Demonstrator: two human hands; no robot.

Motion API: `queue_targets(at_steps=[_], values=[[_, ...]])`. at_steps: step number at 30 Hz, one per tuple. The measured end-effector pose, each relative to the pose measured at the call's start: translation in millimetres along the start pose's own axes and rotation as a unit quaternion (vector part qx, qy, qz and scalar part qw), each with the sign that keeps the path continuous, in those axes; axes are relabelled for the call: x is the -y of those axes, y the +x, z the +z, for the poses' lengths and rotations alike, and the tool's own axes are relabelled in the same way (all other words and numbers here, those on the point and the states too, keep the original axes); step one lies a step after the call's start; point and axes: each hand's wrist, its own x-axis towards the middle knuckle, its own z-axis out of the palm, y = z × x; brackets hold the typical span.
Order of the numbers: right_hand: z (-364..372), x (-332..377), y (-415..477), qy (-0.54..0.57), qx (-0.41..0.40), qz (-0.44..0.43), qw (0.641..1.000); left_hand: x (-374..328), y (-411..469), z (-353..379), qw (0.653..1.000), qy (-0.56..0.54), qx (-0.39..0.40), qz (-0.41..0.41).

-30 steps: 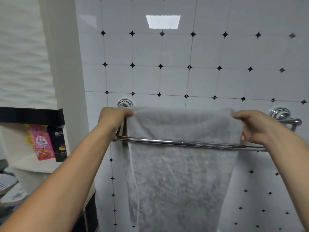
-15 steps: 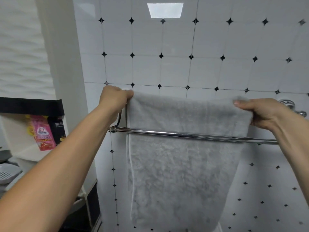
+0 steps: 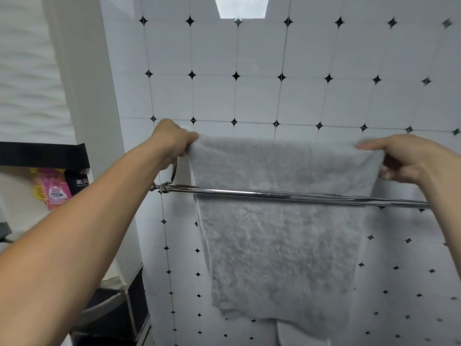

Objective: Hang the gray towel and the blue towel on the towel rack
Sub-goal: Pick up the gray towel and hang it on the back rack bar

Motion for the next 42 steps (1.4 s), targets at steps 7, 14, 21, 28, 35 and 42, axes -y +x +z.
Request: queue_targets(at_steps=[7,14,21,28,35,42], values=[[-3.0,2.1,-2.1,-0.023,-0.043,-0.032,0.998,1.4,6.7,-5.6,0.999,-0.039,-0.024,-0.002],[-0.1,-6.6,-10.6,-0.166,-0.151,-0.096,0.97,21.3,-0.7,4.3,0.997,0.055,-0.031,0.033],[-12.4,-24.9,-8.9,-0.108,-0.073,-0.027,0.991,37.2,-16.0,12.0,0.998,-0.013,-0.034,-0.049],[-17.1,-11.4,-1.9,-0.159,-0.116,-0.063,0.978,25.5,-11.6,4.9,0.999,0.012,-0.039,-0.015],[-7.6,0.3,17.6,-0.144,-0.173,-0.103,0.969,6.7,-0.9,6.5,0.998,0.044,-0.048,0.0],[-7.2,0.8,9.0,-0.096,-0.076,-0.083,0.989,0.0,0.3,12.7,0.991,0.087,-0.096,0.034]])
